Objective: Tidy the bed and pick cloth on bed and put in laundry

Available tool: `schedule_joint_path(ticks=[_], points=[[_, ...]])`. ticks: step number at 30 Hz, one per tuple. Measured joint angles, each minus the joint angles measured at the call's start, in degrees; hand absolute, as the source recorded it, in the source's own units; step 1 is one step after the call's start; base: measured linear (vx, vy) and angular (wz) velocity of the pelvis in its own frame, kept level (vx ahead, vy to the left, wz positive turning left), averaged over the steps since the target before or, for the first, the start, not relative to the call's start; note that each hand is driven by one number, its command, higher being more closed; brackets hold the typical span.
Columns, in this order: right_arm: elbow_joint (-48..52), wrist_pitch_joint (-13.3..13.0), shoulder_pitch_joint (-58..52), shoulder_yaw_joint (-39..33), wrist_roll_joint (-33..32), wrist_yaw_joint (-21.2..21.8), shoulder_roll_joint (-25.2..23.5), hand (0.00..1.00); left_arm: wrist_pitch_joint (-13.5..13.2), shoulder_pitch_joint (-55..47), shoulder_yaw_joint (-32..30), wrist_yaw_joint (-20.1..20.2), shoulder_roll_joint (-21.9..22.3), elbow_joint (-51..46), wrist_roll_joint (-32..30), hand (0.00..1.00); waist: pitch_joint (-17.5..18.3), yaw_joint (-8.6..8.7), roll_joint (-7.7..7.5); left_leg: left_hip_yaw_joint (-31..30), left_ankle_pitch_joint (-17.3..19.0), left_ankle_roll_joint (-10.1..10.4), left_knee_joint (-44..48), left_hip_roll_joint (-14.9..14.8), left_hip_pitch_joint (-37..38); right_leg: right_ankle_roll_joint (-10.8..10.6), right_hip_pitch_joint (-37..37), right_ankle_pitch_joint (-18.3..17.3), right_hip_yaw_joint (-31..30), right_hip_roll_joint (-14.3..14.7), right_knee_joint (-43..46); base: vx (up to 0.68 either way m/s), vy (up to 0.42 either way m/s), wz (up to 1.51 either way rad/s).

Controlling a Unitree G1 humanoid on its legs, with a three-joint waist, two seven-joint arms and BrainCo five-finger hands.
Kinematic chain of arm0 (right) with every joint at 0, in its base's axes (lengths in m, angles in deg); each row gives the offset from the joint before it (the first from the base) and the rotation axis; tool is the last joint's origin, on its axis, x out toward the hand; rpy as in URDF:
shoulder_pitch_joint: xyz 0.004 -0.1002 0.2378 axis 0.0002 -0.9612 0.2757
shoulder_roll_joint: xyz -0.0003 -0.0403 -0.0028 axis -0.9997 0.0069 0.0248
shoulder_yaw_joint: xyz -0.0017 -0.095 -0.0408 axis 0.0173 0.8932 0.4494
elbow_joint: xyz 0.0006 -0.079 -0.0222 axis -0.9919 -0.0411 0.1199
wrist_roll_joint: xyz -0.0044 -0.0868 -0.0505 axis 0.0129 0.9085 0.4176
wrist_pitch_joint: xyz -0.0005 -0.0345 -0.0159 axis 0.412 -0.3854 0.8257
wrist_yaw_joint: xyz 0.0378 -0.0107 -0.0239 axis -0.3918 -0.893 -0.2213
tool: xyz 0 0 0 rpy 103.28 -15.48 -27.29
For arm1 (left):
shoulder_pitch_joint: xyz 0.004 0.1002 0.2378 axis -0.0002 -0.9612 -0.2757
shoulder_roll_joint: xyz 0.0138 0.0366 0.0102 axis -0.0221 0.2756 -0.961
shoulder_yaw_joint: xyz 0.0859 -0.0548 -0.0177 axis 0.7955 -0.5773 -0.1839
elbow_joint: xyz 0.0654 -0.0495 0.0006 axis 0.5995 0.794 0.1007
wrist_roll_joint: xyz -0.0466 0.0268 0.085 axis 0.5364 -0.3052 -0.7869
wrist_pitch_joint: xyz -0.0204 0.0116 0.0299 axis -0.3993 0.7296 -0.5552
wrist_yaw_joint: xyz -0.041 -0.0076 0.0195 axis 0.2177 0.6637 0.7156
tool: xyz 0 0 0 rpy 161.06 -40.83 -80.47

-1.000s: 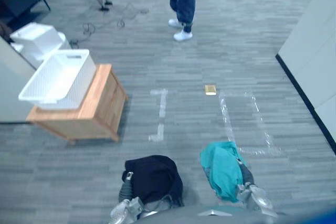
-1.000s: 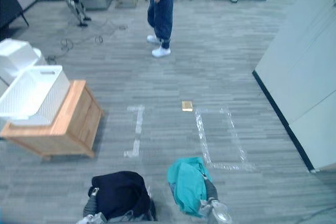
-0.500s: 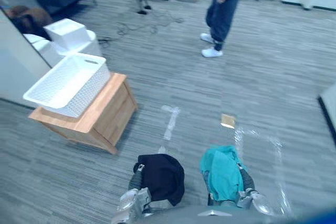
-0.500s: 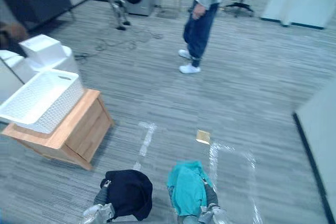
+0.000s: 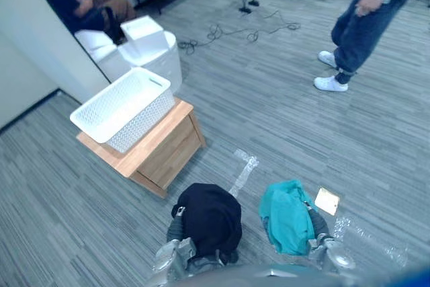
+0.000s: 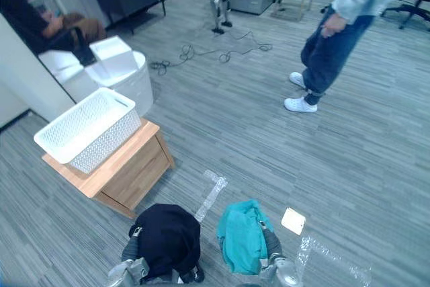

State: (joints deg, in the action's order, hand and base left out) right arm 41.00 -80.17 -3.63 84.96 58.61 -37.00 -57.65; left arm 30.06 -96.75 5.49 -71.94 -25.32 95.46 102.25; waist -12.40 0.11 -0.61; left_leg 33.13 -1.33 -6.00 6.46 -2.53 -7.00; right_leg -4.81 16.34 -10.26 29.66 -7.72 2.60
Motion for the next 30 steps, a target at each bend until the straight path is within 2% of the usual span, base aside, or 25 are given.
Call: schedule_joint_path(ticks=[2,3,4,5,6,7,9,11,13,14,16,17,18,19,20,21,22,23,24,25,26,27,28,30], points=[[-0.1,-0.1,0.9,1.3,0.5,-0.1,0.0,1.0,0.0,0.0,0.0,0.0,-0.5,1.0,0.0,1.0,0.0,-0.28,-0.06,-0.8,1.2,-0.9,0.3,1.1,0.0,-0.9,0.1,0.5,-0.3,-0.9,1.6,0.16,0.084,0.42],[-0.2,-0.1,1.0,2.1,0.7,-0.2,0.0,1.0,0.2,-0.2,0.1,-0.4,-0.5,1.5,-0.1,1.0,0.0,-0.5,0.12,-1.1,2.3,-1.1,0.6,1.6,0.8,-2.1,-0.9,0.0,-0.7,-2.4,6.7,0.18,0.12,0.49],[-0.1,-0.1,1.1,2.9,0.7,-0.4,0.0,1.0,0.2,-0.5,0.1,-0.5,-0.6,1.5,-0.2,1.0,0.0,-0.74,0.18,-2.7,3.2,-1.1,0.1,2.6,2.3,-3.8,-3.9,-1.1,-1.1,-5.1,17.8,0.28,0.175,0.55],[-0.1,-0.1,1.2,3.3,0.6,-0.7,0.0,1.0,0.2,-0.6,0.2,-0.5,-0.6,1.5,-0.2,1.0,-0.1,-0.76,0.14,-4.2,3.7,-1.1,-0.4,3.2,3.2,-4.0,-6.4,-0.8,-2.6,-6.6,24.8,0.31,0.156,0.9],[-0.1,-0.1,1.2,4.2,0.6,-1.2,-0.3,1.0,0.3,-0.6,0.5,-0.6,-0.7,1.6,-0.3,1.0,-0.2,-0.21,-0.02,-7.8,4.7,-1.4,-1.2,4.4,4.8,-5.7,-11.7,2.8,-8.4,-8.4,38.0,0.32,0.088,1.33],[-0.1,-0.1,0.8,5.1,0.6,-1.3,-0.8,1.0,0.4,-0.3,1.2,-1.5,-0.9,2.0,-1.0,1.0,-0.5,0.98,-0.22,-11.9,5.2,-1.4,-1.4,5.1,6.2,-5.5,-15.6,-0.4,-12.9,-7.6,45.7,0.27,0.022,1.53],[0.0,-0.1,0.3,6.5,0.6,-2.0,-1.0,1.0,0.4,0.3,3.0,-2.2,-1.2,3.2,-1.3,1.0,-1.0,2.01,0.35,-17.7,6.2,-0.9,-1.6,5.4,8.3,-3.7,-19.8,-4.7,-16.6,-5.5,47.8,0.25,-0.056,1.69],[1.4,-0.4,-0.4,7.6,0.5,-3.1,-1.0,1.0,0.6,1.0,3.0,-2.9,-1.2,3.7,-1.3,1.0,-1.3,2.58,0.67,-23.4,6.8,-1.2,-2.0,5.9,10.2,-1.9,-23.8,-6.5,-20.2,-3.5,43.3,0.27,-0.112,1.71],[3.0,-0.5,-1.5,7.7,0.3,-4.9,-1.1,1.0,1.2,1.5,3.0,-3.0,-0.6,3.7,-1.6,1.0,-1.2,2.79,0.8,-29.2,7.3,-1.0,-2.5,5.7,11.4,-1.7,-26.4,-6.3,-22.9,-2.2,34.3,0.3,-0.239,1.74],[3.7,-0.6,-2.1,8.2,-0.1,-6.1,-1.3,1.0,1.4,1.7,2.7,-3.1,-0.5,3.7,-2.8,1.0,-1.2,2.42,0.6,-30.9,8.1,-0.3,-3.6,4.5,13.1,-1.8,-27.5,-3.6,-24.9,-1.4,24.4,0.32,-0.308,1.41],[3.7,-0.7,-2.0,8.9,-0.2,-6.6,-1.6,1.0,1.7,1.7,2.4,-3.2,-0.4,3.7,-3.6,1.0,-1.1,2.18,0.48,-30.8,8.9,1.0,-4.0,3.4,14.2,-1.7,-28.1,-0.4,-25.8,-1.0,18.1,0.22,-0.221,0.93],[3.7,-0.7,-2.1,9.3,-0.5,-6.8,-2.6,1.0,2.2,1.5,1.3,-3.2,-0.3,3.5,-4.1,1.0,-0.7,2.11,-0.17,-30.3,10.3,2.8,-3.3,2.5,14.7,-1.3,-28.3,3.8,-25.8,-0.8,12.2,0.3,-0.317,0.7],[3.7,-0.7,-2.6,10.4,-1.3,-6.8,-3.4,1.0,2.3,0.9,0.1,-3.2,-0.5,2.9,-4.8,1.0,0.0,2.02,-1.68,-29.2,11.9,4.0,-2.0,2.3,14.8,-1.1,-27.8,6.3,-25.8,-1.2,8.9,0.48,-0.514,0.77],[4.1,-1.2,-3.1,11.7,-1.9,-6.8,-4.6,1.0,2.2,0.3,-0.2,-3.1,-0.8,2.5,-5.2,1.0,0.5,1.84,-2.86,-25.6,14.0,6.4,-0.1,0.8,15.6,0.8,-27.4,12.4,-25.2,-2.0,9.6,0.52,-0.534,0.5],[4.4,-1.3,-2.9,12.3,-2.2,-6.9,-4.1,1.0,2.2,0.0,0.0,-3.1,0.5,2.4,-5.7,1.0,0.6,1.74,-0.93,-23.3,14.5,7.7,0.4,-1.7,16.6,1.6,-27.3,9.4,-23.6,-0.9,12.4,0.53,-0.481,0.55],[4.7,-1.6,-2.9,12.3,-2.5,-7.2,-3.5,1.0,1.9,-0.6,0.5,-3.0,1.9,1.8,-7.0,1.0,1.1,2.11,0.92,-20.4,14.2,9.9,0.8,-4.3,17.2,2.8,-27.0,6.9,-21.3,0.1,14.7,0.54,-0.377,0.51],[5.0,-1.6,-2.9,12.3,-2.7,-7.5,-3.3,1.0,1.6,-0.4,0.8,-2.9,3.0,1.5,-7.6,1.0,1.5,2.17,2.09,-18.9,13.4,10.9,1.1,-5.1,18.2,3.1,-26.4,4.5,-20.2,0.3,16.4,0.44,-0.26,0.77],[5.0,-1.6,-3.1,12.4,-3.6,-7.8,-3.5,1.0,0.6,-0.1,0.7,-2.7,4.0,1.2,-7.5,1.0,1.3,2.15,1.85,-17.8,13.3,11.1,6.8,-6.6,17.0,3.2,-24.0,1.6,-19.0,0.5,16.6,0.41,-0.27,0.64],[5.1,-1.5,-3.3,12.5,-3.8,-7.9,-3.7,1.0,0.0,0.0,0.5,-2.7,4.0,0.9,-7.5,1.0,1.0,2.02,1.3,-17.8,13.2,11.0,12.8,-7.7,14.9,3.4,-22.3,0.8,-18.2,0.5,16.2,0.37,-0.291,0.66],[6.3,-1.4,-3.7,12.9,-4.1,-8.2,-3.8,1.0,-1.2,0.1,0.4,-2.5,4.0,-0.5,-7.5,1.0,0.7,1.88,0.84,-18.2,11.3,11.1,28.0,-11.3,8.7,4.0,-18.6,-0.3,-17.0,1.1,14.8,0.36,-0.277,0.36],[7.2,-1.3,-4.2,13.2,-4.1,-8.5,-3.6,1.0,-1.7,-0.1,0.4,-2.4,4.0,-1.0,-7.5,1.0,0.4,1.62,0.49,-17.9,11.2,11.4,35.3,-13.9,5.5,4.3,-16.9,-0.8,-16.7,1.8,14.0,0.38,-0.2,0.13],[7.7,-1.0,-4.4,13.2,-4.1,-9.0,-3.5,1.0,-2.7,-0.1,0.3,-2.1,4.1,-1.2,-7.9,1.0,0.5,0.51,0.96,-16.1,11.4,11.6,43.0,-16.9,2.4,5.0,-13.7,-1.5,-16.6,2.5,12.6,0.36,-0.111,-0.25],[7.7,-0.7,-4.4,13.0,-4.1,-9.0,-3.4,1.0,-2.9,-0.1,0.4,-1.6,4.1,-1.2,-8.2,1.0,0.6,0.33,1.1,-13.8,11.6,11.5,43.2,-17.9,1.0,5.0,-11.1,-1.7,-16.7,2.6,10.9,0.35,-0.078,-0.43],[7.7,-0.5,-4.1,12.6,-4.1,-9.0,-3.4,1.0,-3.6,-0.1,0.4,-1.2,4.3,-1.2,-8.2,1.0,0.7,0.22,1.24,-8.9,11.6,11.5,35.8,-17.8,-0.1,4.3,-8.7,-1.4,-17.9,2.4,8.5,0.34,0.026,-0.47]])
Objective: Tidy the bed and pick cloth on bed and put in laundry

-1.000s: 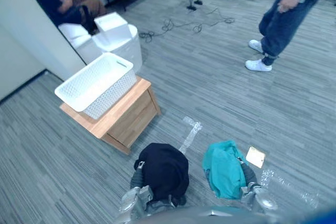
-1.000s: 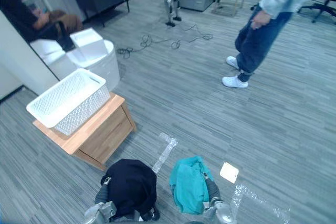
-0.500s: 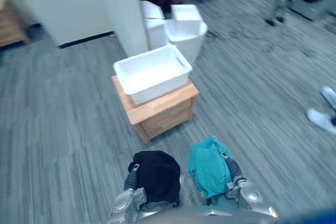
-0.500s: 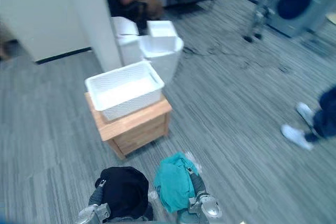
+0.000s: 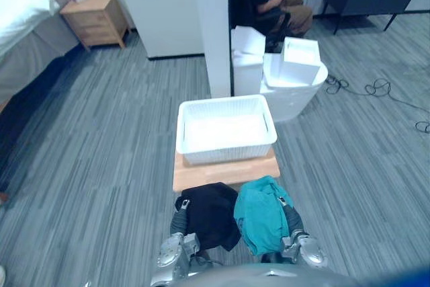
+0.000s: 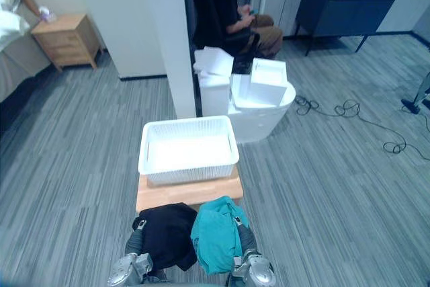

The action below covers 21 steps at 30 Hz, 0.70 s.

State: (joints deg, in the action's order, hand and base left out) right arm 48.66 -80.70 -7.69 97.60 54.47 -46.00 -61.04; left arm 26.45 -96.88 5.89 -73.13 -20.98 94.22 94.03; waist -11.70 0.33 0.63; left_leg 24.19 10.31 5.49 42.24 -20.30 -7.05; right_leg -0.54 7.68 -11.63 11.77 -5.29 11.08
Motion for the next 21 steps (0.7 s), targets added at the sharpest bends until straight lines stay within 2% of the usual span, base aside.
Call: schedule_joint_path(ticks=[1,2,3,4,6,7,9,11,12,14,15,16,17,18,19,20,21], points=[[0.0,0.0,0.3,-0.1,0.1,0.0,0.1,1.0,-0.2,0.1,0.1,0.2,0.0,0.1,0.1,1.0,0.0,-0.04,-0.06,2.8,-0.6,-0.4,-9.9,2.1,0.0,-0.7,0.7,0.1,-0.5,-0.6,-0.9,0.37,0.1,-0.38],[0.0,0.0,0.3,-0.2,0.1,0.0,0.2,1.0,-0.2,0.1,0.3,0.4,0.0,0.3,0.1,1.0,0.2,-0.03,0.1,4.0,-2.9,-1.4,-16.5,3.8,0.1,-1.3,1.2,0.1,-0.8,-0.9,-1.2,0.41,0.158,-0.34],[-0.6,0.1,0.5,-0.4,0.1,0.0,0.7,1.0,-0.1,0.0,0.8,0.8,0.5,0.5,0.0,1.0,0.8,0.08,0.85,5.3,-9.0,-5.1,-28.0,7.0,1.4,-2.9,1.0,-0.5,-1.5,-1.0,-1.1,0.42,0.137,-0.01],[-1.3,0.7,0.6,-0.8,0.3,0.1,0.0,1.0,-0.1,1.0,1.1,1.0,-0.4,0.3,0.0,1.0,1.4,0.25,-2.25,6.5,-12.6,-6.7,-32.6,10.7,3.3,-4.4,0.7,-0.4,-1.6,-3.7,-1.0,0.39,0.127,0.07],[-1.0,0.8,0.0,-0.3,0.7,0.1,-0.3,1.0,-0.1,0.4,1.4,1.3,-1.0,0.3,0.1,1.0,1.9,-0.07,-3.32,6.9,-12.9,-6.7,-36.4,12.6,5.2,-5.7,1.1,1.2,-1.5,-4.7,-1.6,0.35,0.117,0.16],[-0.9,0.8,0.1,-0.2,0.7,0.1,-0.6,1.0,0.1,-0.1,1.4,1.3,-1.4,0.2,0.1,1.0,2.2,-0.21,-3.96,7.0,-12.9,-6.6,-37.7,13.5,6.3,-5.7,2.5,1.8,-1.5,-5.2,-2.6,0.34,0.112,0.11],[-0.9,0.8,0.4,-0.2,0.7,0.1,-1.1,1.0,0.3,-0.2,1.8,1.3,-1.9,0.3,0.1,1.0,2.4,-0.61,-4.22,7.3,-13.0,-6.5,-39.3,14.4,8.2,-5.6,3.8,2.5,-1.5,-5.5,-3.2,0.22,0.03,0.02],[-1.0,0.8,0.9,0.3,0.7,0.0,-1.3,1.0,1.4,-0.1,2.7,1.3,-2.1,0.4,0.1,1.0,2.7,-0.75,-3.95,7.5,-12.6,-5.8,-41.1,15.0,9.8,-5.7,3.4,2.5,-1.5,-5.5,-1.1,0.16,-0.008,-0.04],[-1.5,0.8,1.2,0.6,0.6,-0.3,-1.2,1.0,2.2,-0.2,3.4,1.3,-2.1,0.9,0.1,1.0,3.0,-0.49,-3.34,6.6,-12.5,-5.5,-42.6,14.9,10.7,-5.7,1.1,2.5,-1.5,-5.2,3.8,0.09,-0.009,0.13],[-3.2,0.8,1.4,0.4,0.3,-1.4,-0.3,1.0,3.3,-0.1,5.8,1.3,-2.4,1.7,-0.6,1.0,3.2,1.69,-1.86,3.7,-10.3,-4.4,-43.4,14.2,12.1,-5.2,-3.1,2.8,-1.7,-5.0,15.6,0.14,-0.042,0.34],[-4.0,0.8,1.6,0.3,0.0,-1.7,0.3,1.0,3.7,0.1,6.9,1.2,-2.1,2.0,-0.9,1.0,2.7,2.02,-1.44,2.8,-9.7,-4.1,-43.7,13.4,12.6,-4.3,-5.2,0.9,-2.1,-5.1,20.3,0.15,-0.078,0.52],[-4.9,0.8,1.4,0.3,-0.6,-2.3,0.0,1.0,4.7,1.3,7.4,0.9,-3.0,4.0,-0.9,1.0,2.1,2.68,-1.68,2.0,-9.8,-3.9,-43.7,12.6,13.8,-2.7,-9.2,-6.5,-3.1,-4.4,22.7,0.13,-0.104,0.37],[-5.2,0.7,1.4,0.3,-1.0,-2.6,-0.2,1.0,4.9,2.0,7.1,0.5,-3.4,5.2,-0.5,1.0,1.9,2.58,-2.41,2.0,-9.9,-3.8,-43.4,12.4,14.5,-2.7,-10.8,-7.0,-3.0,-4.3,20.8,0.1,-0.083,0.39],[-5.6,0.7,1.3,0.1,-1.9,-3.0,-0.7,1.0,5.1,2.1,6.9,-0.1,-3.9,5.5,-0.1,1.0,2.0,2.48,-3.74,2.0,-9.9,-3.3,-42.9,12.7,15.2,-2.9,-11.3,-4.5,-3.0,-4.5,15.7,0.18,-0.143,0.18],[-6.0,0.5,0.5,-0.6,-3.0,-3.5,-1.6,1.0,5.2,2.2,6.4,-0.3,-4.4,5.3,0.9,1.0,2.0,2.1,-5.75,1.9,-9.3,-1.9,-43.2,14.3,16.8,-3.4,-11.6,2.3,-3.0,-5.2,9.9,0.21,-0.136,0.01],[-7.5,0.1,0.6,-1.9,-4.3,-3.5,-1.5,1.0,5.8,2.5,5.0,-0.6,-3.4,5.9,1.7,1.0,2.8,1.57,-4.71,2.3,-9.4,-0.9,-44.4,13.4,18.1,-3.3,-10.4,1.9,-3.0,-4.3,8.3,0.21,-0.13,-0.14],[-8.0,-0.2,0.6,-2.7,-5.1,-3.6,-1.5,1.0,5.9,2.5,4.2,-0.7,-2.9,6.3,2.5,1.0,3.2,1.53,-4.19,2.7,-9.4,-0.8,-44.3,12.6,18.0,-3.2,-9.8,2.0,-2.9,-3.6,6.9,0.15,-0.089,-0.26]])
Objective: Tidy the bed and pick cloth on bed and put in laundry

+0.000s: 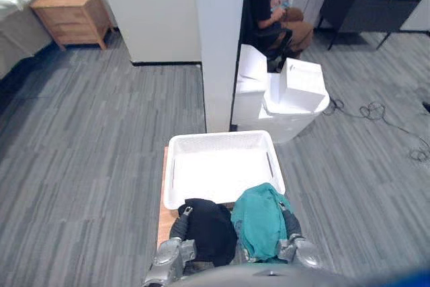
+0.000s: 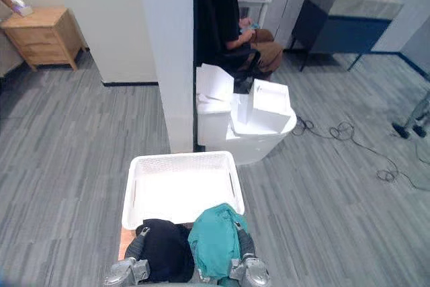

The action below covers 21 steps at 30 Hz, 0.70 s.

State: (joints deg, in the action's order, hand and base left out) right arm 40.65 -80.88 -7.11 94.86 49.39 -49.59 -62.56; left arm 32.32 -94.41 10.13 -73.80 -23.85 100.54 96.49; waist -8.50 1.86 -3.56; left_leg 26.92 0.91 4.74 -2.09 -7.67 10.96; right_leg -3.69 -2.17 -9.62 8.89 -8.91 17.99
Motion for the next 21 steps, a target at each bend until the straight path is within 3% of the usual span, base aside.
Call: schedule_joint_path(ticks=[4,6,11,14,16,21], points=[[-2.3,-2.3,0.0,-7.7,-4.3,-0.5,0.3,1.0,1.0,-0.1,-4.5,-0.1,2.2,1.8,4.9,1.0,1.3,0.2,3.2,2.7,-0.4,1.5,-1.4,-2.4,0.1,0.7,2.8,2.7,-0.1,3.6,-8.4,0.08,-0.065,-0.23],[-4.2,-2.9,-0.3,-11.1,-4.5,-1.6,0.4,1.0,1.6,0.0,-6.0,-0.6,2.2,2.7,6.1,1.0,1.6,0.1,3.8,3.3,-0.5,1.8,-1.8,-3.0,0.8,0.7,4.1,3.5,-0.1,4.4,-10.4,0.08,-0.069,-0.08],[-2.1,-4.2,-5.1,-17.4,-4.3,-6.0,1.0,1.0,3.6,-0.3,-11.4,-1.1,1.7,3.1,7.3,1.0,1.8,-0.76,3.57,4.1,0.0,2.5,-2.2,-3.8,2.1,0.6,6.6,4.2,0.0,5.0,-13.4,0.03,-0.026,-0.04],[8.0,-4.3,-6.3,-18.2,-4.0,-9.0,2.2,1.0,4.9,-1.5,-13.7,-1.1,1.0,3.1,7.3,1.0,1.9,-1.07,3.49,4.3,0.0,2.5,-3.0,-3.4,2.0,0.3,6.6,4.7,0.1,4.8,-14.4,0.0,0.0,0.0],[20.7,-4.3,-7.1,-18.6,-1.2,-10.1,3.2,1.0,5.6,-3.7,-13.6,-1.1,0.0,3.1,7.3,1.0,2.5,-1.27,3.01,4.2,0.0,2.5,-3.3,-3.3,2.0,0.2,6.7,4.7,0.7,4.7,-14.7,0.02,0.005,0.04],[43.6,-3.4,-6.8,-16.8,5.6,-6.7,6.2,1.0,6.2,-7.5,-13.6,-1.3,-0.7,1.5,7.3,1.0,3.9,-1.5,2.17,3.9,-0.1,2.5,-3.3,-3.2,2.0,0.0,7.2,4.8,1.6,4.6,-15.3,0.02,-0.009,0.06]])
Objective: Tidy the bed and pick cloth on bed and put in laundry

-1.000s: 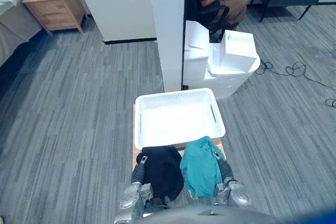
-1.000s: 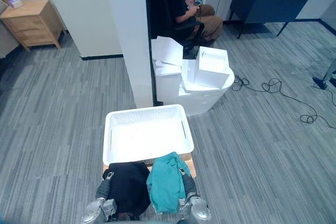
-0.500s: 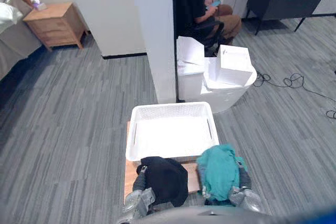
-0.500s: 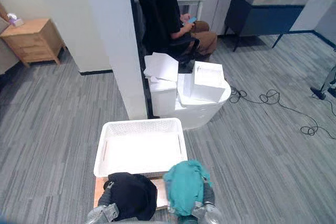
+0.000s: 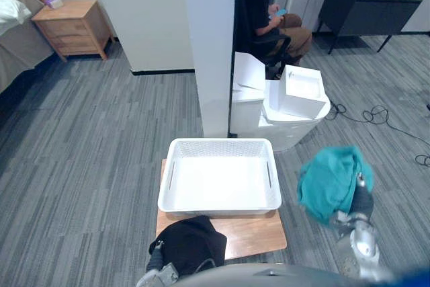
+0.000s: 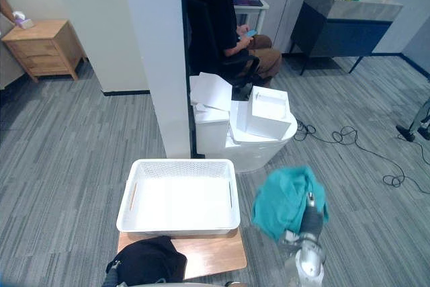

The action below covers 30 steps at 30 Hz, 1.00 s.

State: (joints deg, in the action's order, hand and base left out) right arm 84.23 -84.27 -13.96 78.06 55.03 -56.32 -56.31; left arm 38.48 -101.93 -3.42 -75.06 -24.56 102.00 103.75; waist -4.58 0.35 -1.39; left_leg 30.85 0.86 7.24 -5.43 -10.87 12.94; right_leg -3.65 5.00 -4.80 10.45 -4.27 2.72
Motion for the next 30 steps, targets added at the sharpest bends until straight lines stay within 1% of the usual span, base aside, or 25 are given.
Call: schedule_joint_path(ticks=[1,3,5,7,8,10,11,12,13,14,15,17,19,20,21,22,23,25,27,28,30], points=[[2.4,0.5,0.1,0.8,0.4,1.0,0.4,1.0,0.0,-0.4,0.1,0.0,0.0,-0.3,0.0,1.0,0.2,-0.01,-0.02,0.0,0.0,0.0,0.0,0.0,0.0,0.0,0.1,0.0,0.0,0.0,-0.1,0.01,-0.011,0.05],[9.0,2.2,0.2,4.3,1.8,4.3,1.4,1.0,-0.7,-1.4,0.6,-0.2,0.1,-0.7,0.0,1.0,0.9,0.01,0.17,-0.3,0.0,0.0,0.0,0.1,0.0,-0.1,0.7,0.1,0.4,0.0,-0.8,0.0,-0.019,0.09],[13.6,4.5,0.4,8.0,1.8,7.7,1.8,1.0,-1.4,-1.6,0.8,-0.7,0.4,-0.7,0.0,1.0,0.9,0.05,0.29,-1.1,0.0,0.0,0.1,0.2,-0.1,-0.1,0.8,0.1,1.0,-0.1,-1.2,-0.04,-0.022,0.14],[16.3,7.2,1.4,12.8,1.9,10.6,3.5,1.0,-2.2,-1.8,1.6,-0.7,0.3,-0.8,0.2,1.0,1.0,0.0,0.46,-2.0,0.0,0.0,0.1,0.4,-0.3,-0.1,1.4,0.2,1.5,-0.1,-2.0,-0.03,-0.017,0.16],[16.4,7.9,2.0,14.0,1.9,11.5,3.7,1.0,-2.4,-1.9,2.0,-0.7,0.2,-0.8,0.3,1.0,1.1,-0.02,0.54,-2.3,0.0,0.0,0.1,0.5,-0.4,-0.1,1.5,0.2,1.7,-0.1,-2.1,-0.04,-0.007,0.17],[16.4,11.2,4.7,18.4,1.8,14.1,5.0,1.0,-2.8,-1.9,3.2,-0.6,-0.1,-0.9,0.4,1.0,1.2,-0.07,0.83,-3.7,-0.2,-0.2,0.2,0.8,-1.5,-0.2,1.5,0.7,2.5,-0.2,-2.9,-0.03,-0.01,0.2],[16.3,11.9,5.1,19.4,1.8,14.6,5.2,1.0,-2.9,-1.9,3.4,-0.6,-0.1,-0.9,0.4,1.0,1.2,-0.14,0.93,-3.9,-0.3,-0.2,0.2,0.9,-1.8,-0.2,1.5,0.8,2.7,-0.2,-3.0,-0.02,-0.019,0.23],[15.7,13.2,6.2,21.2,1.9,15.3,5.4,1.0,-3.2,-1.9,3.7,-0.6,-0.2,-0.8,0.4,1.0,1.2,-0.35,1.08,-4.8,-0.4,-0.3,0.3,1.0,-2.1,-0.3,1.6,0.9,3.1,-0.3,-3.2,-0.03,-0.014,0.17],[14.6,14.1,7.1,22.9,1.9,15.5,5.4,1.0,-3.3,-1.9,4.5,-0.6,-0.4,-0.7,0.3,1.0,1.1,-0.77,1.24,-5.0,-0.4,-0.3,0.3,1.0,-2.1,-0.3,1.7,0.9,3.4,-0.2,-3.3,-0.02,-0.015,0.15],[13.6,14.3,7.6,23.8,1.9,15.5,5.4,1.0,-3.3,-2.0,4.9,-0.6,-0.6,-0.7,0.3,1.0,1.1,-1.01,1.29,-5.2,-0.4,-0.3,0.3,1.1,-2.1,-0.3,1.8,0.9,3.5,-0.1,-3.4,-0.02,-0.02,0.16],[11.3,14.9,9.1,25.5,2.0,15.5,5.4,1.0,-3.4,-2.0,5.2,-0.6,-0.8,-0.7,0.3,1.0,1.1,-1.15,1.37,-6.0,-0.5,-0.4,0.3,1.2,-2.1,-0.4,2.4,1.0,4.1,-0.1,-3.8,-0.01,-0.022,0.24],[7.1,15.3,11.7,28.5,2.7,15.2,5.3,1.0,-3.4,-2.0,5.5,-0.6,-1.1,-0.6,0.3,1.0,1.1,-1.34,1.32,-6.8,-0.5,-0.4,0.2,1.3,-2.2,-0.4,2.9,1.1,4.6,-0.2,-4.1,-0.02,-0.013,0.21],[1.1,16.0,16.4,33.2,4.7,14.0,5.2,1.0,-3.4,-1.7,5.7,-0.6,-1.8,-0.6,0.1,1.0,0.9,-1.44,1.21,-8.3,-0.9,-0.8,0.3,1.5,-3.5,-0.4,2.7,1.5,5.8,-0.3,-4.9,-0.03,-0.009,0.25],[-0.3,16.1,17.5,34.1,4.9,13.5,5.1,1.0,-3.3,-1.5,5.8,-0.5,-2.0,-0.6,0.1,1.0,0.9,-1.53,1.18,-8.8,-1.1,-0.9,0.3,1.6,-4.2,-0.4,2.3,1.6,6.1,-0.3,-4.9,-0.04,-0.01,0.37],[-3.1,16.3,20.4,35.7,6.1,12.2,4.8,1.0,-3.3,-1.0,6.3,-0.5,-2.4,-0.6,0.0,1.0,-0.1,-1.67,1.14,-9.7,-1.5,-1.1,0.2,1.7,-5.4,-0.3,1.6,1.9,6.6,-0.4,-4.9,-0.05,-0.005,0.29],[-5.0,16.4,22.9,36.4,6.8,11.4,4.5,1.0,-3.2,-0.2,6.9,-0.5,-2.9,-0.6,0.0,1.0,-1.0,-2.2,1.12,-10.3,-1.9,-1.3,0.2,1.8,-6.5,-0.2,0.7,2.2,7.3,-0.5,-5.0,-0.06,-0.004,0.32],[-6.4,16.7,25.4,36.6,7.3,9.6,4.3,1.0,-2.8,1.1,7.2,-0.6,-3.2,-0.5,-0.1,1.0,-2.1,-2.8,1.12,-11.1,-2.4,-1.5,0.3,1.9,-8.0,-0.2,-0.3,2.5,7.7,-0.5,-5.0,-0.11,-0.002,0.33],[-9.5,17.0,32.3,36.4,9.0,6.1,4.2,1.0,-2.1,4.4,7.4,-0.6,-4.1,-0.6,-0.1,1.0,-5.6,-3.63,0.5,-12.8,-3.7,-2.1,0.5,2.0,-11.9,0.3,-2.9,3.4,8.6,-0.6,-4.9,-0.1,-0.001,0.34],[-11.5,17.4,37.4,35.3,9.1,2.8,3.9,1.0,-1.9,6.7,7.3,-0.6,-4.4,-0.6,0.0,1.0,-8.6,-4.74,-0.16,-13.4,-4.8,-2.5,0.6,2.0,-14.4,0.5,-5.1,4.3,9.0,-0.6,-4.7,-0.06,0.002,0.22],[-13.3,17.4,40.0,34.3,9.2,0.8,3.3,1.0,-2.0,7.6,7.3,-0.7,-4.5,-0.6,0.0,1.0,-10.3,-4.92,-0.46,-14.3,-5.2,-2.8,0.8,2.1,-15.5,0.6,-5.7,4.3,9.5,-0.7,-4.5,-0.06,0.012,0.24],[-15.7,17.5,42.7,32.2,9.3,-1.5,2.5,1.0,-2.1,8.6,7.3,-1.0,-5.0,-0.9,0.0,1.0,-12.7,-5.85,-0.84,-14.6,-5.3,-2.9,1.3,2.1,-16.4,0.6,-6.7,4.3,9.4,-1.0,-3.6,-0.03,0.021,0.15]])
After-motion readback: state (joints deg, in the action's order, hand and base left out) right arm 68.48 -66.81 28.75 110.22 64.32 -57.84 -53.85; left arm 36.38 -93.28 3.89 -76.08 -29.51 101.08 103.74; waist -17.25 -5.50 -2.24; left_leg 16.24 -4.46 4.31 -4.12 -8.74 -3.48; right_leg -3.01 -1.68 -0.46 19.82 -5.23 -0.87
